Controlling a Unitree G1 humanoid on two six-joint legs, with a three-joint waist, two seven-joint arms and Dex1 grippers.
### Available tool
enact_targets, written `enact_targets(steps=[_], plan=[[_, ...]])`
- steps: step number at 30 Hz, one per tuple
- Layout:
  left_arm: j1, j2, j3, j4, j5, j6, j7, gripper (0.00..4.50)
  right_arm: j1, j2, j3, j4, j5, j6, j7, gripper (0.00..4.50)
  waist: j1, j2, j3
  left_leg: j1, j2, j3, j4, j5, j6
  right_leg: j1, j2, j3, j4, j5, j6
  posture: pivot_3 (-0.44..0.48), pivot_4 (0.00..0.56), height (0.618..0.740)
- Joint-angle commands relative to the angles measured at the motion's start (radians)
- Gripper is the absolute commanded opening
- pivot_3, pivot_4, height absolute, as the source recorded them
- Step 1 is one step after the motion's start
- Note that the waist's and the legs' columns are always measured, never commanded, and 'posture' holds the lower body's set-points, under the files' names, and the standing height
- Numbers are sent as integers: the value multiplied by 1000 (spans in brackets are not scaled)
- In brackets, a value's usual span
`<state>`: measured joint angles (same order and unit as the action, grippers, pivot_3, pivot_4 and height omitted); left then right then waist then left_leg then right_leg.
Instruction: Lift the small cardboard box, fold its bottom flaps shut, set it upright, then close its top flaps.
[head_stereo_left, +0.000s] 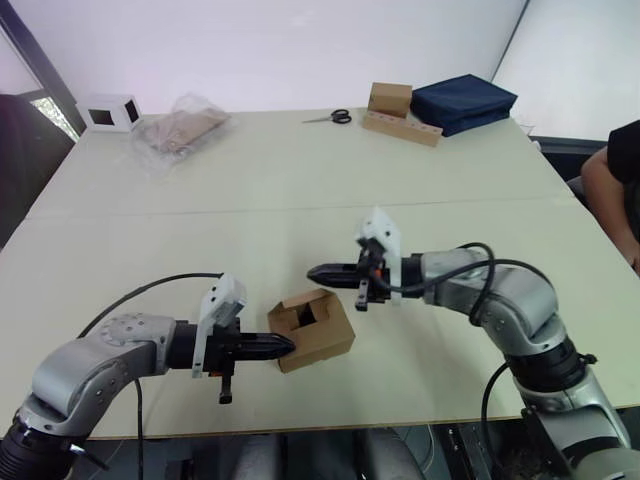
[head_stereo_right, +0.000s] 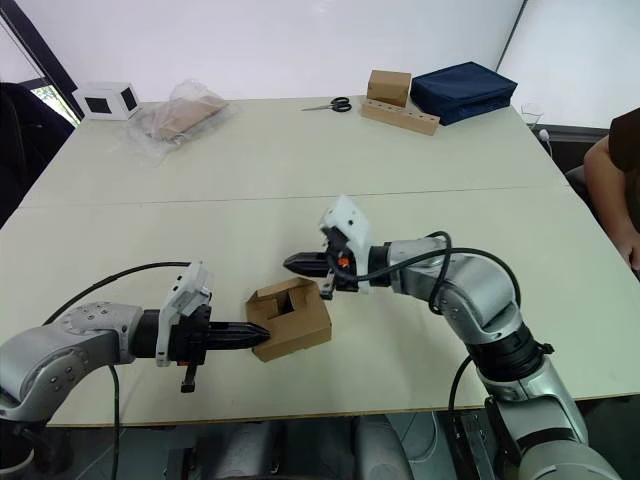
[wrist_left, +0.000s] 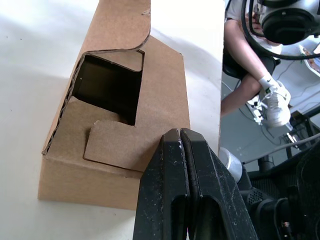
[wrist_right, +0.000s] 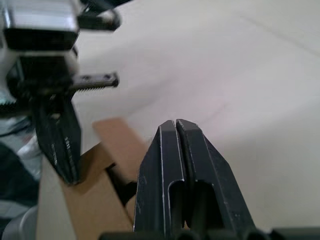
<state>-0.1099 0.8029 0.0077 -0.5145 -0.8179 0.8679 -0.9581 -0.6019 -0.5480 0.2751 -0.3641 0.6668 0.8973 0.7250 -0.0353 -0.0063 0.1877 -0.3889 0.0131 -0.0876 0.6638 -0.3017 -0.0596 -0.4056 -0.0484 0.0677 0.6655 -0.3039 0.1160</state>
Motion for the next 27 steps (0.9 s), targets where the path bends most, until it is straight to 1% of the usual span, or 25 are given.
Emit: enact_targets(steps=[1, 10, 15, 20, 22, 24, 27], plan=[[14, 15, 1, 11, 18, 11, 18, 31, 8, 1, -3, -35, -11, -19, 31, 0, 0, 0, 0, 0, 0, 0, 0, 0, 0, 0, 0, 0, 0, 0, 0, 0, 150, 740], [1, 42, 18, 44, 17, 4, -10, 31, 47, -18, -22, -84, -5, 0, 65, 0, -2, 0, 0, 0, 0, 0, 0, 0, 0, 0, 0, 0, 0, 0, 0, 0, 150, 740], [-7, 41, 31, 46, 6, 5, -13, 31, 82, -34, 10, -115, -33, -2, 76, 0, -3, 0, 0, 0, 0, 0, 0, 0, 0, 0, 1, 0, 0, 0, 0, 0, 150, 740], [-33, 24, 114, 44, -97, 50, 11, 31, 92, -23, 8, -124, -47, -1, 67, 0, -5, 0, 0, 0, 0, 0, 0, 0, 0, 0, 1, 0, 0, 0, 0, 0, 150, 740], [-36, 48, 157, 30, -145, 74, -5, 31, 92, -21, 2, -123, -49, 1, 64, 0, -6, 0, 0, 0, 0, 0, 0, 0, 0, -1, 1, 0, 0, 0, 0, 0, 150, 740], [-45, 50, 179, 34, -165, 87, 7, 31, 93, -18, -2, -123, -49, 3, 64, 0, -6, 0, 0, 0, 0, 0, 0, 0, 0, -1, 0, 0, 0, 0, 0, 0, 150, 740], [-81, 14, 167, 67, -150, 85, 64, 31, 92, -14, -4, -118, -50, 3, 63, 0, -3, 0, 0, -1, 0, 0, 0, 0, 0, -1, 0, 0, 0, 0, 0, 0, 150, 740]])
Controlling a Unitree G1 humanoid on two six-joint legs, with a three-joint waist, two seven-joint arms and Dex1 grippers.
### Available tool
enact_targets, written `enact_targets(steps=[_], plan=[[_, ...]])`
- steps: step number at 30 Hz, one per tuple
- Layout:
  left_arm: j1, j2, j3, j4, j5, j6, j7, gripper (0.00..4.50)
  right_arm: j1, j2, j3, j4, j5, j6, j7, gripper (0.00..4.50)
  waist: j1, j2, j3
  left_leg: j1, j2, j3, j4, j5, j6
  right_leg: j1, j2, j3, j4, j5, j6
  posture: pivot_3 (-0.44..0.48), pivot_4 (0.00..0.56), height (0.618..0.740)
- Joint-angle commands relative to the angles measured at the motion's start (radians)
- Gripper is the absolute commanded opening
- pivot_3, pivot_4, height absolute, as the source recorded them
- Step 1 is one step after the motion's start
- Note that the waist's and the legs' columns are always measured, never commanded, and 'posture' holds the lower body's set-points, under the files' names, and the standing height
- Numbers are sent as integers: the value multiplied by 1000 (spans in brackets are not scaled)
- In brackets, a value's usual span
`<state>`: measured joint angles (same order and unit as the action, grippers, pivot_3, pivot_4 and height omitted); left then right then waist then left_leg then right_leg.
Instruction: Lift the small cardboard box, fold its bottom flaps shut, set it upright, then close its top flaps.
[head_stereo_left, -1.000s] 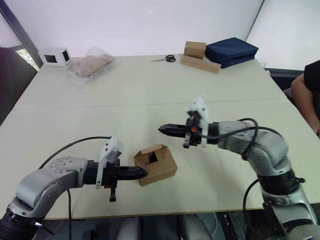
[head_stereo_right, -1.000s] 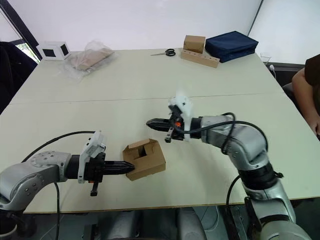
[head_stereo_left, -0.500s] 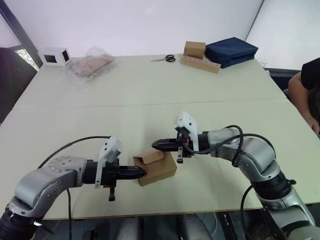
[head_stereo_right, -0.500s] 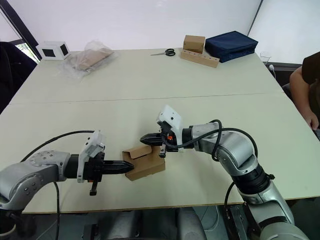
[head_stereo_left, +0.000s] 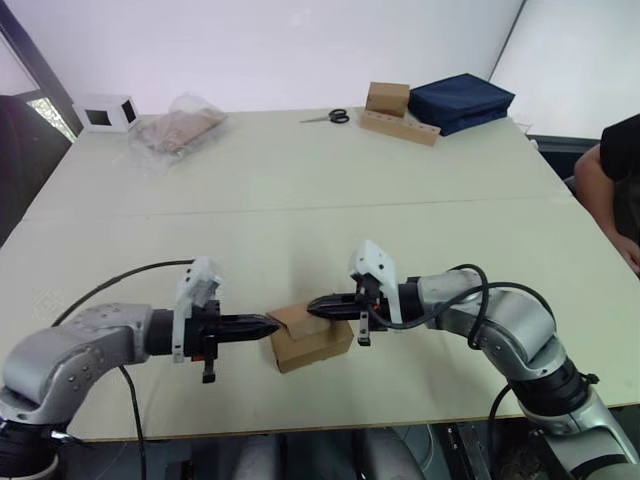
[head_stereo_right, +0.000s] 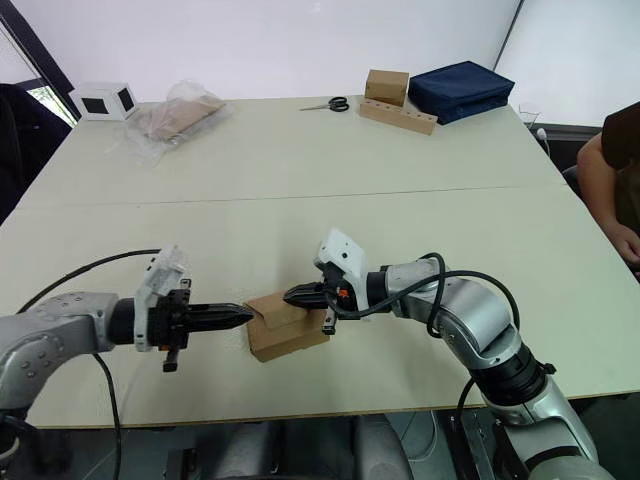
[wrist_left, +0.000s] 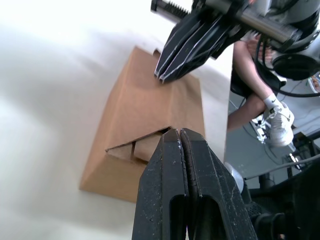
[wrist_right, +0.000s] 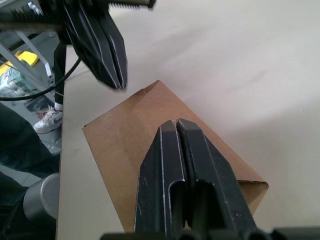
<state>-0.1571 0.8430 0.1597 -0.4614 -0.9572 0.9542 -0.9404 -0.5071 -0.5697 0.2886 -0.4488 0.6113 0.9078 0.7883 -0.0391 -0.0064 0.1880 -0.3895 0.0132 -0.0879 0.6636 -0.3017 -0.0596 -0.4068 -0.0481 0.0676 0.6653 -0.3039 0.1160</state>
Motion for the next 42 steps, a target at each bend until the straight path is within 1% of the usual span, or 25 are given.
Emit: enact_targets(steps=[1, 4, 6, 10, 13, 14, 16, 18, 21, 27, 32, 37, 42], plan=[[-47, -44, 1, 20, 1, -5, 67, 31, -4, 11, -19, -31, 6, -8, -1, 0, 1, 0, 0, 0, 0, 0, 0, 0, 0, 0, 0, 0, 0, 0, 0, 0, 150, 740], [-76, -95, -40, 38, 42, -17, 124, 31, -6, 17, -25, -28, 10, -7, -4, 0, 0, 0, 0, 0, 0, 0, 0, 0, 0, 0, 0, 0, 0, 0, 0, 0, 150, 740], [-76, -118, -70, 46, 75, -32, 136, 31, -6, 18, -36, -35, 17, -3, -6, 0, -2, 0, 0, 0, 0, 0, 0, 0, 0, 0, 0, 0, 0, 0, 0, 0, 150, 740], [-65, -127, -97, 47, 101, -44, 126, 31, -3, 11, -66, -54, 34, 4, -7, 0, -2, 0, 0, 0, 0, 0, 0, 0, 0, 0, 0, 0, 0, 0, 0, 0, 150, 740], [-55, -123, -105, 45, 118, -53, 120, 31, -1, -21, -86, -78, 31, 5, 1, 0, -2, 0, 0, 0, 0, 0, 0, 0, 0, -1, 0, 0, 0, 0, 0, 0, 150, 740], [-53, -121, -106, 43, 122, -56, 117, 0, -1, -34, -90, -85, 30, 6, 4, 396, -2, 0, 0, 0, 0, 0, 0, 0, 0, -1, 0, 0, 0, 0, 0, 0, 150, 740], [-49, -114, -109, 37, 131, -63, 110, 0, -2, -64, -89, -106, 26, 7, 17, 988, 0, 0, 0, 0, 0, 0, 0, 0, 0, 0, 0, 0, 0, 0, 0, 0, 150, 740], [-46, -101, -119, 25, 146, -73, 101, 0, -10, -116, -60, -138, -1, 2, 36, 1792, 1, 0, 0, 0, 0, 0, 0, 0, 0, 0, 0, 0, 0, 0, 0, 0, 150, 740], [-44, -98, -121, 10, 148, -74, 99, 0, -23, -163, -6, -172, -47, 0, 41, 1792, 0, 0, 0, 0, 0, 0, 0, 0, 0, 0, 0, 0, 0, 0, 0, 0, 150, 740], [-57, -105, -123, 10, 147, -73, 105, 0, -52, -148, 57, -176, -94, -3, 28, 1792, -2, 0, 0, 0, 0, 0, 0, 0, 0, 0, 0, 0, 0, 0, 0, 0, 150, 740], [-66, -114, -121, 17, 139, -69, 114, 0, -70, -151, 81, -160, -134, -25, 38, 1792, 1, 0, 0, 0, 0, 0, 0, 0, 0, 0, 0, 0, 0, 0, 0, 0, 150, 740], [-68, -128, -107, 26, 118, -55, 125, 0, -75, -165, 126, -144, -218, -78, 47, 1792, 0, 0, 0, 0, 0, 0, 0, 0, 0, 0, 0, 0, 0, 0, 0, 0, 150, 740], [-71, -146, -95, 33, 102, -41, 140, 0, -79, -144, 143, -119, -277, -120, 39, 1792, 0, 0, 0, 0, 0, 0, 0, 0, 0, 0, 0, 0, 0, 0, 0, 0, 150, 740]])
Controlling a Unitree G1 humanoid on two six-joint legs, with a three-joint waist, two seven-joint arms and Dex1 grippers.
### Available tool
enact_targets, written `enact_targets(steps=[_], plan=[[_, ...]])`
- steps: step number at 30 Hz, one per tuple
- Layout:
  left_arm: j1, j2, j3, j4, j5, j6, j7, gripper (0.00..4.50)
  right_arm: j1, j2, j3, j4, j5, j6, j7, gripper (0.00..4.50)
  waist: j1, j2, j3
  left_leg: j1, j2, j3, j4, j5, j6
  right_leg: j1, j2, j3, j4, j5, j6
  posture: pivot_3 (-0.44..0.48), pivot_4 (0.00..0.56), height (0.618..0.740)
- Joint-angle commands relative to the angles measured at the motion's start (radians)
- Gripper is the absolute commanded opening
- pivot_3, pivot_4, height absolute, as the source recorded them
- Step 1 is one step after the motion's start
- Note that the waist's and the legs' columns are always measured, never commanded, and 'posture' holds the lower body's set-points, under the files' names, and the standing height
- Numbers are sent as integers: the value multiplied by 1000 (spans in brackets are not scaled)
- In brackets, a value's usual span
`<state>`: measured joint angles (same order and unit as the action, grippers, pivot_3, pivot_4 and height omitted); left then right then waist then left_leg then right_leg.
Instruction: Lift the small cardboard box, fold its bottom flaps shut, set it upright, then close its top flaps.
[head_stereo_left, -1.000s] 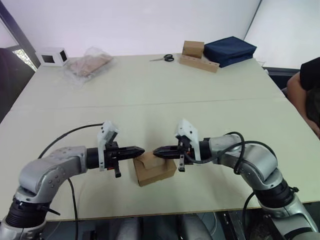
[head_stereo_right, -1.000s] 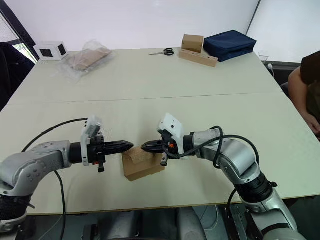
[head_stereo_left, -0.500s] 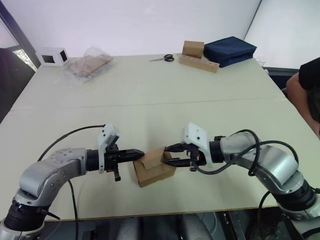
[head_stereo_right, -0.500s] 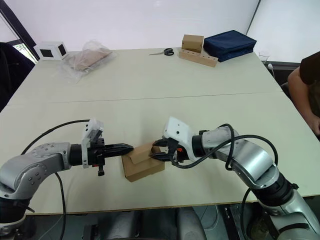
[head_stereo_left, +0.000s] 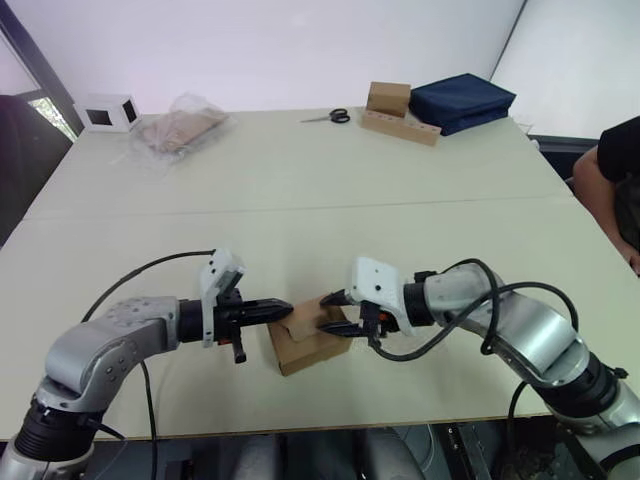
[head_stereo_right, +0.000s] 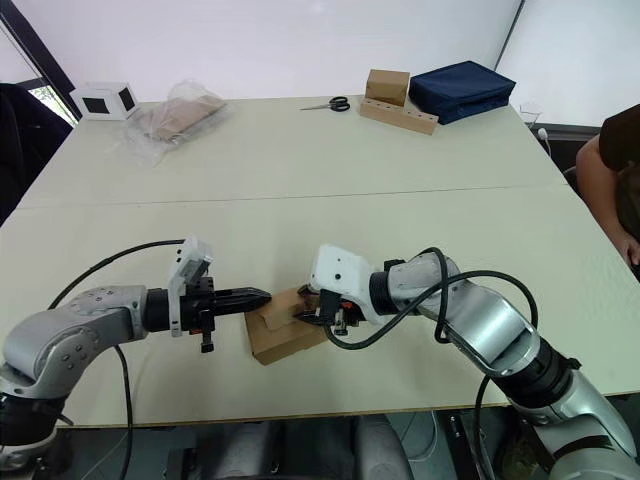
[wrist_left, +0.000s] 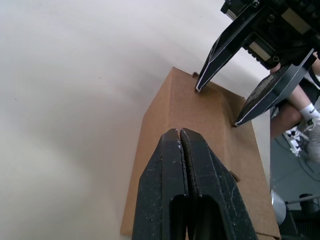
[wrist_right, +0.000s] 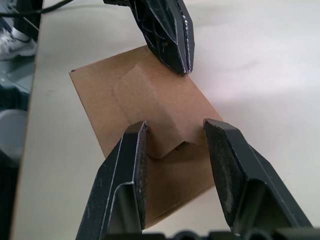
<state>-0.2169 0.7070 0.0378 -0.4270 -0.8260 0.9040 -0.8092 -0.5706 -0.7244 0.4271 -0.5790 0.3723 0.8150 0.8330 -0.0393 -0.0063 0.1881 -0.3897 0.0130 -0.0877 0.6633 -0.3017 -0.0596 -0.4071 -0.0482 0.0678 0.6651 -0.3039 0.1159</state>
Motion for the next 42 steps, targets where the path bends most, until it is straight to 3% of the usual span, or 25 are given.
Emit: enact_targets(steps=[1, 32, 42], plan=[[-12, -14, 30, 0, -33, 13, 12, 0, -15, 14, 4, 14, -42, -30, -4, 1792, 0, 0, 0, 0, 0, 0, 0, 0, 0, 0, 0, 0, 0, 0, 0, 0, 150, 740], [1, -5, 5, 11, -2, 8, -8, 0, 18, 66, -15, 67, -89, -71, 1, 1792, -1, 0, 0, 0, 0, 0, 0, 0, 0, 0, 0, 0, 0, 0, 0, 0, 150, 740], [-5, -2, -5, 25, 29, -12, -24, 0, 49, 102, -117, 33, 19, -22, 9, 1792, 1, 0, 0, 0, 0, 0, 0, 0, 0, 0, 0, 0, 0, 0, 0, 0, 150, 740]])
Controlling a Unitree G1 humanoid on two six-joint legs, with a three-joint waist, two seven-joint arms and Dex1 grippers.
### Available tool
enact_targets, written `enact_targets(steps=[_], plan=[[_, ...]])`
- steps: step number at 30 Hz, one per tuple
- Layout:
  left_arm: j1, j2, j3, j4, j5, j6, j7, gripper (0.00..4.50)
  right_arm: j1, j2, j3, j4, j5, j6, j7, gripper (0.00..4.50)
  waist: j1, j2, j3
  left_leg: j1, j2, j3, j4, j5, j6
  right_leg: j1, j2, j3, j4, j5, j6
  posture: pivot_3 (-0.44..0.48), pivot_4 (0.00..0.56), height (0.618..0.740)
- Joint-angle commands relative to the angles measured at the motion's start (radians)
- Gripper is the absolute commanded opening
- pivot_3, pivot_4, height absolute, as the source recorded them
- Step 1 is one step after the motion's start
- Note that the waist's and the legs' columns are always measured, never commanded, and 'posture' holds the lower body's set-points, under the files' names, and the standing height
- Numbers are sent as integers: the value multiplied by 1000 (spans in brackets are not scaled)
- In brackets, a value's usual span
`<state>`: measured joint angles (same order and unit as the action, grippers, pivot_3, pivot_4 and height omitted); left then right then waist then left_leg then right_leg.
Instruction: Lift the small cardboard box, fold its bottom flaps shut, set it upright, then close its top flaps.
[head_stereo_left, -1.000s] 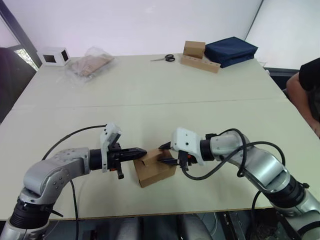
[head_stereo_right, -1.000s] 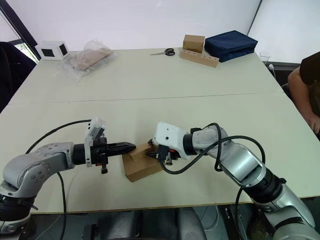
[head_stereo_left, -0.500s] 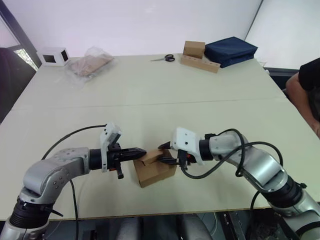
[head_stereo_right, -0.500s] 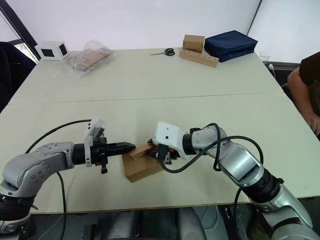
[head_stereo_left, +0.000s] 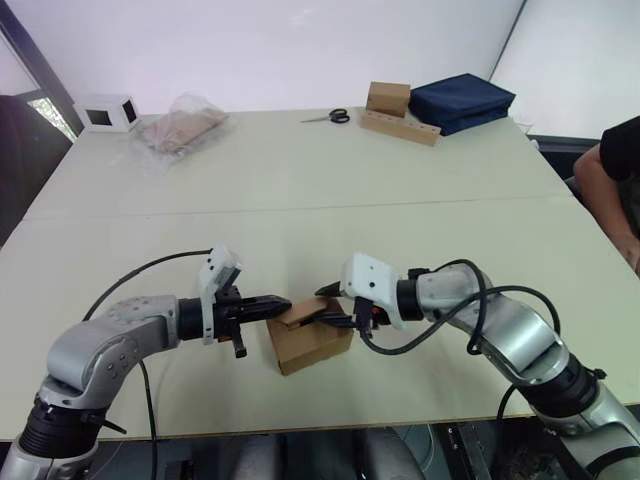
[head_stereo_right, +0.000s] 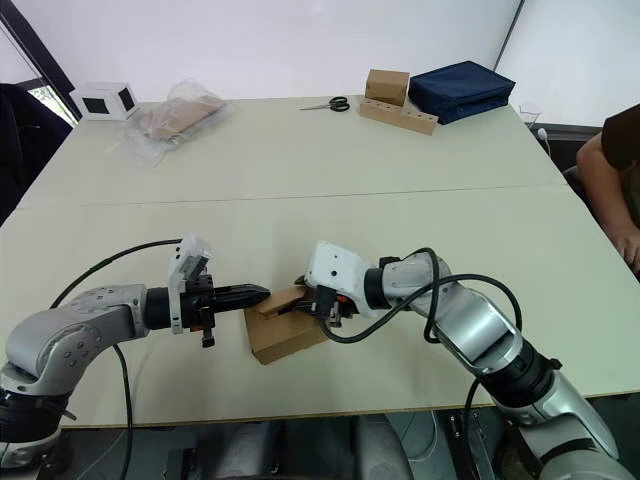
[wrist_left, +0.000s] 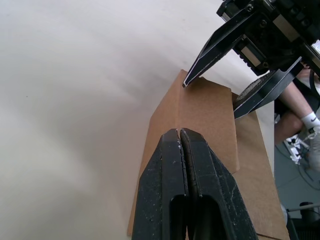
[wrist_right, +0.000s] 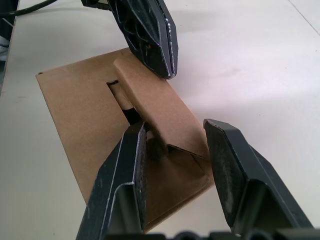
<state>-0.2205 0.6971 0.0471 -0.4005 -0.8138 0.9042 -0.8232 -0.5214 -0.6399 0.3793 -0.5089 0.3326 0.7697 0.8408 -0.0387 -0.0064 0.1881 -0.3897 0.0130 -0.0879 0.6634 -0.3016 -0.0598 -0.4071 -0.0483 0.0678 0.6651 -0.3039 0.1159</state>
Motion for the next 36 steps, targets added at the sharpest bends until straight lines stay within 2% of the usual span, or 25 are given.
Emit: enact_targets(steps=[1, 9, 19, 25, 30, 36], plan=[[-4, 8, -15, 0, 22, -16, -11, 0, 2, 18, -83, -43, 76, 33, 5, 1792, 0, 0, 0, 0, 0, 0, 0, 0, 0, 0, 0, 0, 0, 0, 0, 0, 150, 740], [-32, 0, -35, -22, 34, -25, -8, 0, 8, 3, -139, -70, 160, 71, 31, 1792, 0, 0, 0, 0, 0, 0, 0, 0, 0, 0, 0, 0, 0, 0, 0, 0, 150, 740], [-74, 2, -22, -23, 25, -14, -2, 0, 22, 5, -63, -63, 115, 43, 13, 1792, -1, 0, 0, 0, 0, 0, 0, 0, 0, 0, 0, 0, 0, 0, 0, 0, 150, 740], [-83, 26, 9, -51, -32, 32, -19, 0, 26, 2, -34, -46, 72, 19, 9, 1792, -2, 0, 0, 0, 0, 0, 0, 0, 0, 0, 0, 0, 0, 0, 0, 0, 150, 740], [-29, 58, 10, -84, -42, 40, -25, 0, 26, 5, -33, -39, 60, 12, 8, 1792, -2, 0, 0, 0, 0, 0, 0, 0, 0, 0, 0, 0, 0, 0, 0, 0, 150, 740], [-5, 39, -16, -95, -17, 22, 8, 0, 29, 8, -30, -37, 56, 12, 9, 1792, 1, 0, 0, 0, 0, 0, 0, 0, 0, 0, 0, 0, 0, 0, 0, 0, 150, 740]])
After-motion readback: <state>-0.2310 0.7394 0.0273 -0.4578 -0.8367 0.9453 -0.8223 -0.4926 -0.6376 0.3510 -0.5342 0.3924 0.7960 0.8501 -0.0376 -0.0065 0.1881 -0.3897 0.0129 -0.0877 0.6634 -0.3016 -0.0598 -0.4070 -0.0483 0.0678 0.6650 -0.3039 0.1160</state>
